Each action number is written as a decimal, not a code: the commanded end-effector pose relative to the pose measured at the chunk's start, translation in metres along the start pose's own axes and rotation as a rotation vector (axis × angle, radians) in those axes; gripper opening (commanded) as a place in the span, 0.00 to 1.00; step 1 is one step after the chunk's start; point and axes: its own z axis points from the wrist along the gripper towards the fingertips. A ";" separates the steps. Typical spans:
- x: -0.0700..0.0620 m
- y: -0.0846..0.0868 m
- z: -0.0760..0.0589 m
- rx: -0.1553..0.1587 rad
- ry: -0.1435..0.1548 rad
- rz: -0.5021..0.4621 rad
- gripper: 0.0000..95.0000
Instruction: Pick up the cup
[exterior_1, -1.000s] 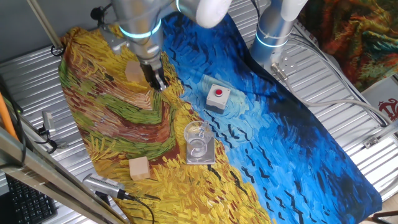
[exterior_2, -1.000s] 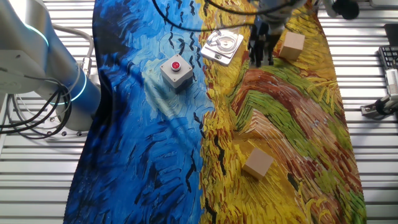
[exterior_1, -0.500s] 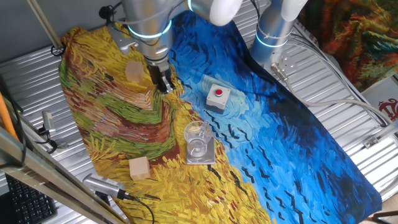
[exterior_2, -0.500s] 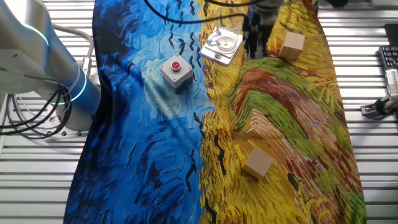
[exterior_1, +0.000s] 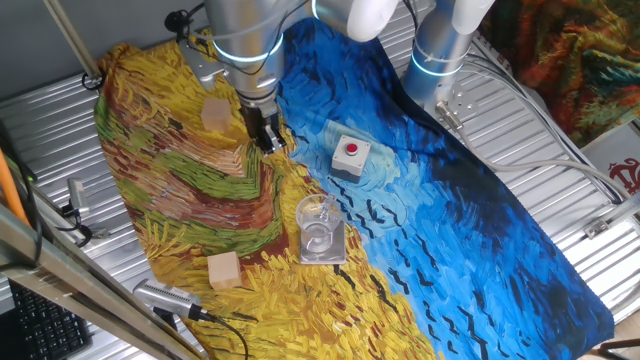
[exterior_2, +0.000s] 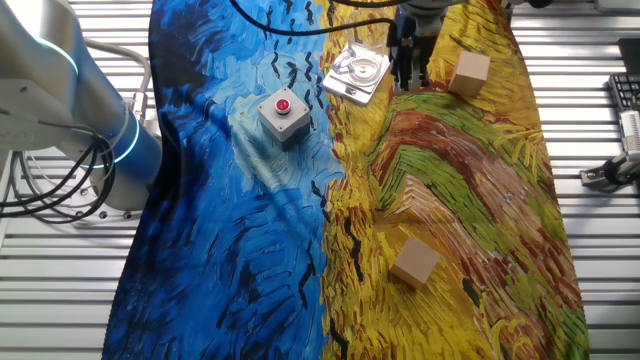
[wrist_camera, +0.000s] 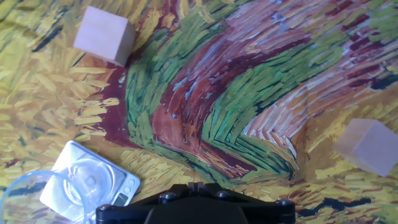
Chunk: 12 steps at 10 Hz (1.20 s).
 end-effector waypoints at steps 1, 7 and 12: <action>0.000 0.000 0.000 -0.001 -0.003 0.010 0.00; 0.000 0.000 0.000 -0.003 0.034 -0.037 0.00; 0.000 0.000 0.000 0.015 0.014 -0.058 0.00</action>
